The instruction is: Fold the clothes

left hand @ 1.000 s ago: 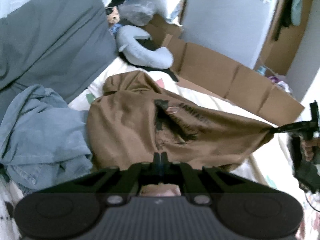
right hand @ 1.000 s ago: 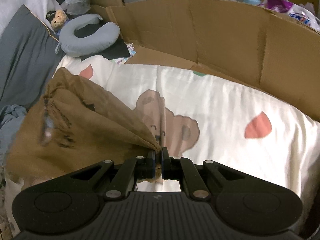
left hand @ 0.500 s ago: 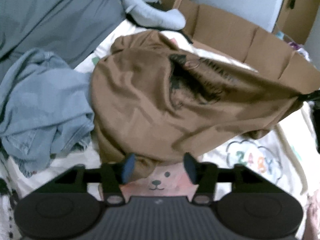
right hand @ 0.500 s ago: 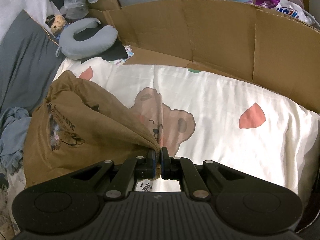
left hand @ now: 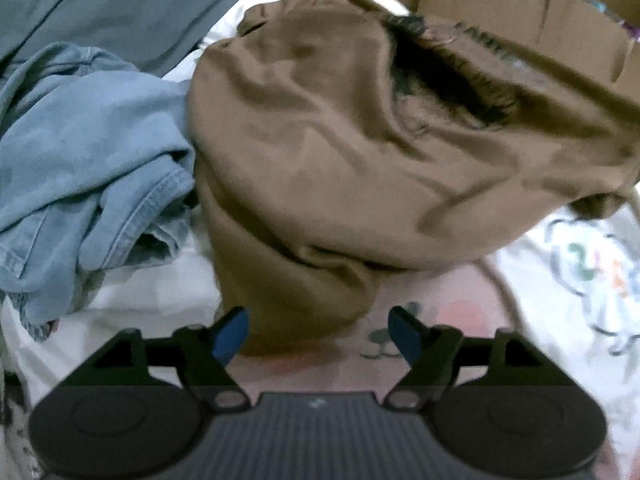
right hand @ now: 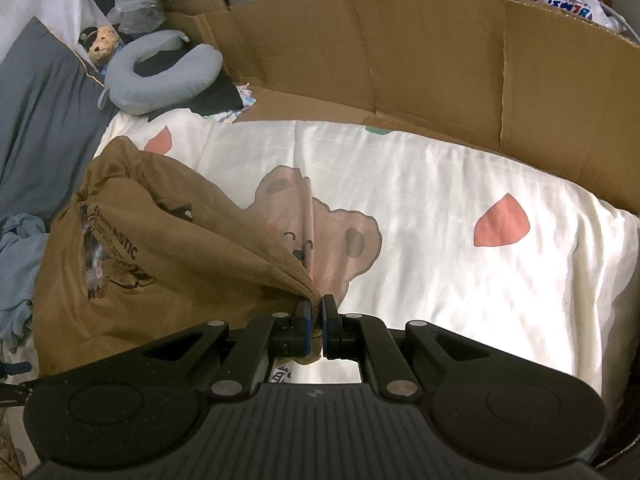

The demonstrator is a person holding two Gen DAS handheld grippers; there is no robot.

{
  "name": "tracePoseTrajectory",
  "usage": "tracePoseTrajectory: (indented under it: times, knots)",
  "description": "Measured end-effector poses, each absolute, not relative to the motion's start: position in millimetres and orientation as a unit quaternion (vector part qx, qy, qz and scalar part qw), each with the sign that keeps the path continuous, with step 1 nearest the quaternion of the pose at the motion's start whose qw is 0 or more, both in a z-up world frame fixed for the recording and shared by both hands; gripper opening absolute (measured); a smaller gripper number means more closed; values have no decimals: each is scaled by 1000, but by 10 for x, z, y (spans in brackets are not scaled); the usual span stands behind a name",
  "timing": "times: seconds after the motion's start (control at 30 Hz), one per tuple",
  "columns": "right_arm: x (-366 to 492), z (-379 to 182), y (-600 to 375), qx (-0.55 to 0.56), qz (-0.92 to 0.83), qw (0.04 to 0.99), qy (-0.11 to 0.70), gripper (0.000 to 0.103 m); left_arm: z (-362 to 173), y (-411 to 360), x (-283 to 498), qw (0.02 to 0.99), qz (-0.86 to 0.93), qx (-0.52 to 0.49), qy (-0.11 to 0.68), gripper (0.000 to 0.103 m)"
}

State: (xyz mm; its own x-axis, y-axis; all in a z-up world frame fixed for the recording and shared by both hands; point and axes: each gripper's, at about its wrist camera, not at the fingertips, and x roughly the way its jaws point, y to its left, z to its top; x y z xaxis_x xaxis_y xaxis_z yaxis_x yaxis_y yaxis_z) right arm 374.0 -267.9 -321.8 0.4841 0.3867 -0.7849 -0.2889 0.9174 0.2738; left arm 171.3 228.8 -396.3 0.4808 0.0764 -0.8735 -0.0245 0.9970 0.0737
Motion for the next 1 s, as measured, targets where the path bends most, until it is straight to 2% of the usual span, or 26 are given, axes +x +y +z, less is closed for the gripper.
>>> tracePoseTrajectory:
  times: [0.13,0.2,0.27,0.33,0.5,1.0]
  knots:
    - [3758,-3251,-2667,52,192,860,469,3,-4106,2296,1802,860,32,43,507,78]
    - [3760,-3261,-2667,51,191,860,471,3,-4150,2318,1817,860,25,41,508,70]
    - [3760,-3270,-2675,52,190,860,471,3,-4156,2345,1825,860,26,35,509,36]
    - [3754,-3289,-2688,56,188,859,473,3,-4128,2360,1828,862,36,35,505,7]
    - [3713,-3293,-2729,63,188,860,471,3,-3914,2351,1729,864,4,8,503,6]
    - [3702,-3066,-3131,87,160,869,459,0,-2674,2058,1106,870,-99,-30,482,5]
